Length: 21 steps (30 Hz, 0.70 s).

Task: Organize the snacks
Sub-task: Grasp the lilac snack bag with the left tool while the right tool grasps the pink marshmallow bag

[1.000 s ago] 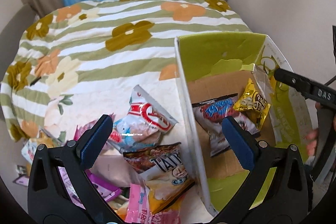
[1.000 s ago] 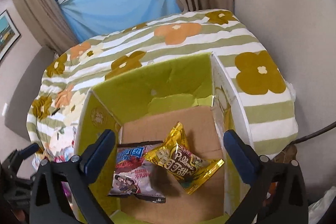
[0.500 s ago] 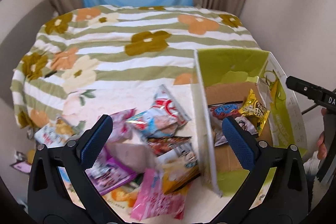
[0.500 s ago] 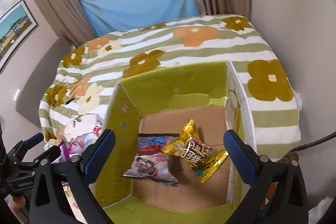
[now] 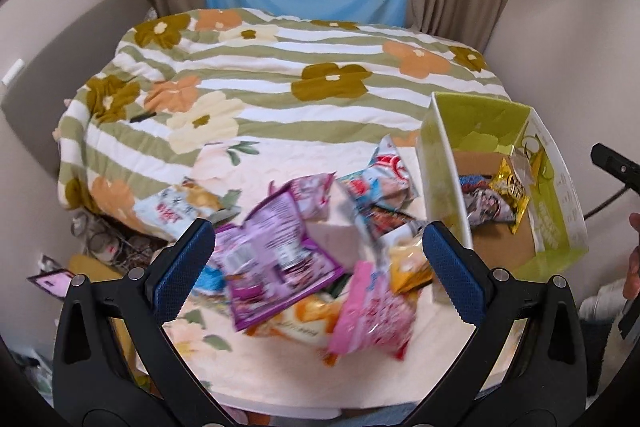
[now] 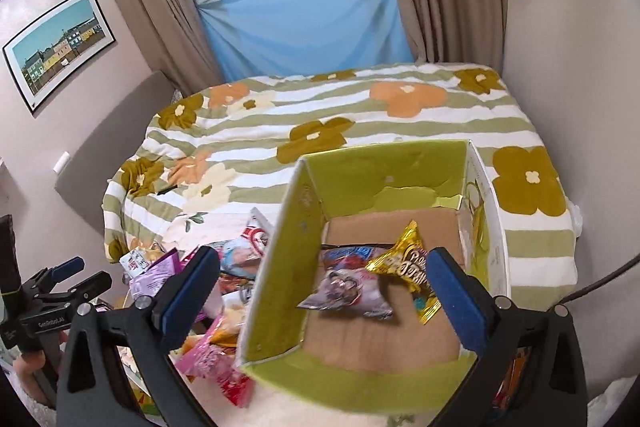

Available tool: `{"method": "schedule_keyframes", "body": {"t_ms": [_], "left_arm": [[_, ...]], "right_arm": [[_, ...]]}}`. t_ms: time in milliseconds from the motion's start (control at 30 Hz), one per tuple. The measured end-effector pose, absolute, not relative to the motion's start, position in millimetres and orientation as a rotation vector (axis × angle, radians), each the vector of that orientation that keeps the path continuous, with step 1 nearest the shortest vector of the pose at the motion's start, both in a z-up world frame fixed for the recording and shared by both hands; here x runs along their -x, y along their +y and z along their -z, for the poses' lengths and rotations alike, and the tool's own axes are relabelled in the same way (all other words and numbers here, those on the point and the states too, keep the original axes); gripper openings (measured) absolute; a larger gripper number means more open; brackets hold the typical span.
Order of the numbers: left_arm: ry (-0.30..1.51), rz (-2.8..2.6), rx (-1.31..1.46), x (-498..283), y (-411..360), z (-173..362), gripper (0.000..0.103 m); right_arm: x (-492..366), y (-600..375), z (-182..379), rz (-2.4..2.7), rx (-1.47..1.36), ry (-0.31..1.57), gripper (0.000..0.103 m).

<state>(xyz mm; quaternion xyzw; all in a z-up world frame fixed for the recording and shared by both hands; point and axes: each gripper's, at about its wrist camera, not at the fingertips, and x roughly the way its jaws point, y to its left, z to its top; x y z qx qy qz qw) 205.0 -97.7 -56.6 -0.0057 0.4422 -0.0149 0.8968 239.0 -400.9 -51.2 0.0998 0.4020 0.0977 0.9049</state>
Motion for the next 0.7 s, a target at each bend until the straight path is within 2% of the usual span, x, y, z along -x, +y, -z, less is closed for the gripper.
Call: {"method": "schedule_keyframes", "body": {"t_ms": [367,700], "left_arm": [[0.929,0.198,-0.035,-185,-30,73,0.103],[0.993,0.409,-0.029,-222,14,107,0.103]], "right_arm": [[-175,-325,47,-0.093,-0.242,0.791,0.103],[-143,-260,79,-0.005,-0.338,0.827,0.103]]}}
